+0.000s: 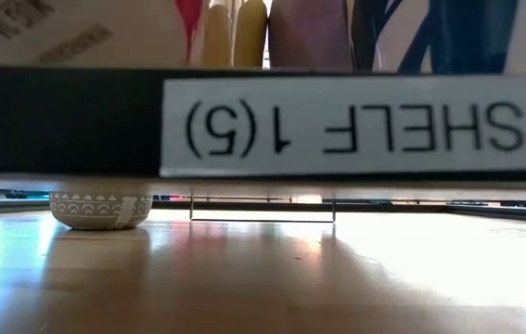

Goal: Place coffee mugs
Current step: Put the red mug on the shelf

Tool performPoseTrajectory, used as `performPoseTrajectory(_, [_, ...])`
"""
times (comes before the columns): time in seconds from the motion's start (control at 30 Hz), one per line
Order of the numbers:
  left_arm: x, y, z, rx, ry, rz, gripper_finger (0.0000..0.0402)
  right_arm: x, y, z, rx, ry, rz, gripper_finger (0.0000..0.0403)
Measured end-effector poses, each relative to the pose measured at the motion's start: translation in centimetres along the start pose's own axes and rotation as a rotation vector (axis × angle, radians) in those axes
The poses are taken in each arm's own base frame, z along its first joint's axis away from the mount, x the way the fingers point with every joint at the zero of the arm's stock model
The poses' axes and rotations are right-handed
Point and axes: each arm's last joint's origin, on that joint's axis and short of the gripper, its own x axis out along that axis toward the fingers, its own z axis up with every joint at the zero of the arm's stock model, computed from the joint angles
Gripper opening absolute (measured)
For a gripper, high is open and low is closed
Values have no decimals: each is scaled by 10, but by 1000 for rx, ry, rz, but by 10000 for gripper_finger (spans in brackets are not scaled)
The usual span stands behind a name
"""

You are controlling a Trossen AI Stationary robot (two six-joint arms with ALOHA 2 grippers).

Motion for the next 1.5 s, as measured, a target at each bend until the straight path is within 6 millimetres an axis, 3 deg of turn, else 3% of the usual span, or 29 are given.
performPoseTrajectory(0.5, [1, -6, 6, 21, -34, -59, 4, 0, 0, 0, -7, -3, 2, 73])
performPoseTrajectory(1.5, [6, 1, 7, 44, -2, 4, 6, 0, 0, 0, -7, 0, 8, 73])
